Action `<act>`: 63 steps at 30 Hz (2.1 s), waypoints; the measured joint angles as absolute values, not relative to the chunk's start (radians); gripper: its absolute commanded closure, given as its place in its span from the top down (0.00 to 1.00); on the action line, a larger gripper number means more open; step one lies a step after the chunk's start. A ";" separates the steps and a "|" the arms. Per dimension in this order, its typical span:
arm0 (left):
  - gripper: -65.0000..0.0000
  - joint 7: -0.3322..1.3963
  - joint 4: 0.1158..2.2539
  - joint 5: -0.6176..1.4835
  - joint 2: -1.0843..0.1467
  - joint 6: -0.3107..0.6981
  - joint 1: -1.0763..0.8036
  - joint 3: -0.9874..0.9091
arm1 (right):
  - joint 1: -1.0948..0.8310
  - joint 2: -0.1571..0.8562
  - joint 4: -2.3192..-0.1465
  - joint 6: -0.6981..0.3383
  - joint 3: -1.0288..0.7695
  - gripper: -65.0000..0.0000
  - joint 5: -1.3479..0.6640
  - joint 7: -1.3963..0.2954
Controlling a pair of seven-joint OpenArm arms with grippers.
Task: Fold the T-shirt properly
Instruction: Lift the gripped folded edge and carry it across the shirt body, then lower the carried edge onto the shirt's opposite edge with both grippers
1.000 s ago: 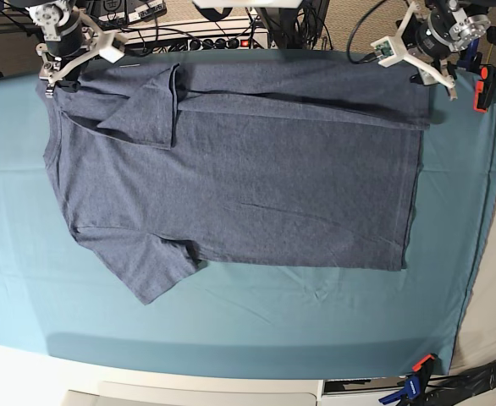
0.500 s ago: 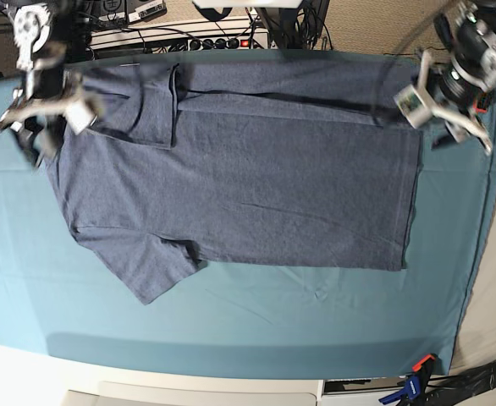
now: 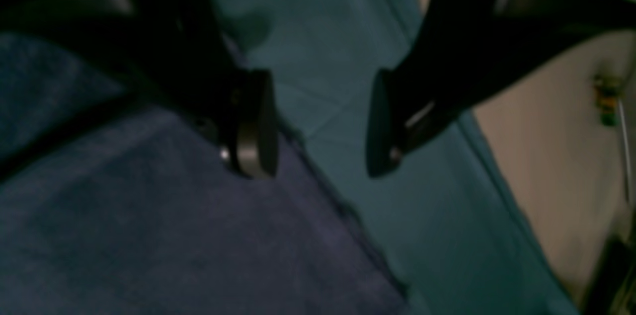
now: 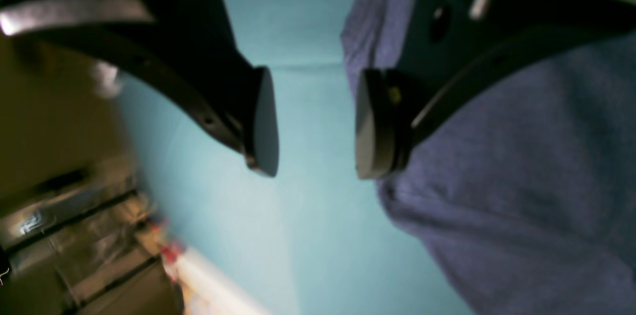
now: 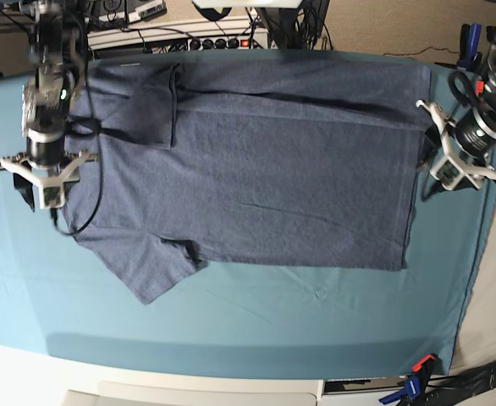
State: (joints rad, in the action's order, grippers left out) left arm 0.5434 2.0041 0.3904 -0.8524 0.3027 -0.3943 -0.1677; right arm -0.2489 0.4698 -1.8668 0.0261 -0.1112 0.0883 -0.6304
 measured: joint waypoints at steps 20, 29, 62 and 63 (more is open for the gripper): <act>0.48 0.634 1.358 0.753 -0.683 0.364 0.191 -0.113 | 0.371 0.288 -1.159 -0.180 -0.099 0.40 -0.102 -0.670; 0.48 0.683 0.884 0.808 -0.524 0.394 0.488 -0.009 | 0.423 0.282 -1.080 -0.184 0.038 0.40 0.001 -0.676; 0.44 0.673 0.526 0.738 -0.355 0.439 0.682 -0.014 | 0.418 0.282 -1.079 -0.184 0.061 0.40 0.026 -0.661; 0.43 0.673 0.526 0.738 -0.355 0.439 0.682 -0.014 | 0.418 0.282 -1.080 -0.184 0.061 0.40 0.026 -0.661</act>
